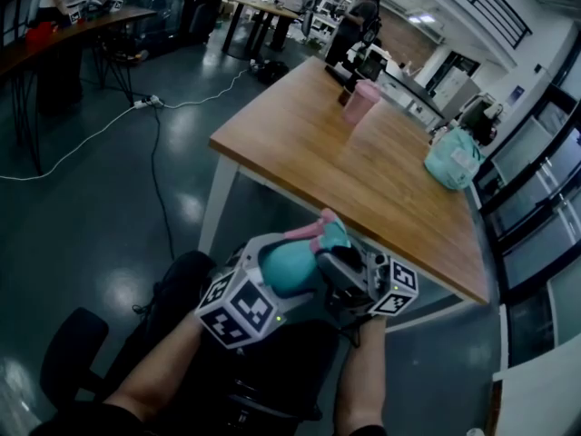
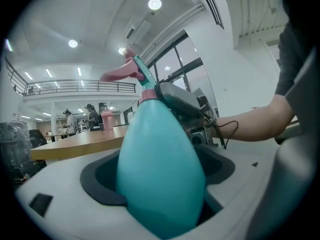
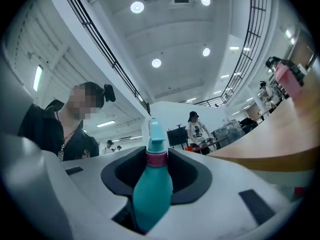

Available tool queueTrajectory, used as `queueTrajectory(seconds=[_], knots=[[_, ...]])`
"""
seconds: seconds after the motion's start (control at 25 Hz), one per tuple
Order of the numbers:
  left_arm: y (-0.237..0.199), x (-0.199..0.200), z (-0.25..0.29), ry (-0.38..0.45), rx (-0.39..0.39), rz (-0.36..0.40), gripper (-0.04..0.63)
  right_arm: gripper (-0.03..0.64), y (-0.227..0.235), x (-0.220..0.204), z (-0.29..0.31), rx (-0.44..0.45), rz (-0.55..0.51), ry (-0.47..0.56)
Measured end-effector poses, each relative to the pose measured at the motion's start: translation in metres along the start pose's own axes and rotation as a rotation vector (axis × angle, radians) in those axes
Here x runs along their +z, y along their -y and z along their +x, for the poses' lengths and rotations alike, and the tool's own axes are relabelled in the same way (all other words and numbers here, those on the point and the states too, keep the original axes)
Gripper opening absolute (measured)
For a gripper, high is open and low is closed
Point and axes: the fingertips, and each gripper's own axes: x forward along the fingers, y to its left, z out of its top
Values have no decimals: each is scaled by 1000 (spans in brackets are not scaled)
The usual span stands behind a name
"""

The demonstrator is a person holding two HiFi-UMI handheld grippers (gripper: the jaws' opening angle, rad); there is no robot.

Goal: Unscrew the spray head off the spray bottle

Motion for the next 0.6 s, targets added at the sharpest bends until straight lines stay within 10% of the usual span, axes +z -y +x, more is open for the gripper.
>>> queueTrajectory(seconds=[0.2,0.6], knots=[[-2,2,1,20,9,-16,430,140,0,2,2,-47,-26,3],[-24,11,-9,66,111,-70,430,149,-12,18,13,-514,-87,127]])
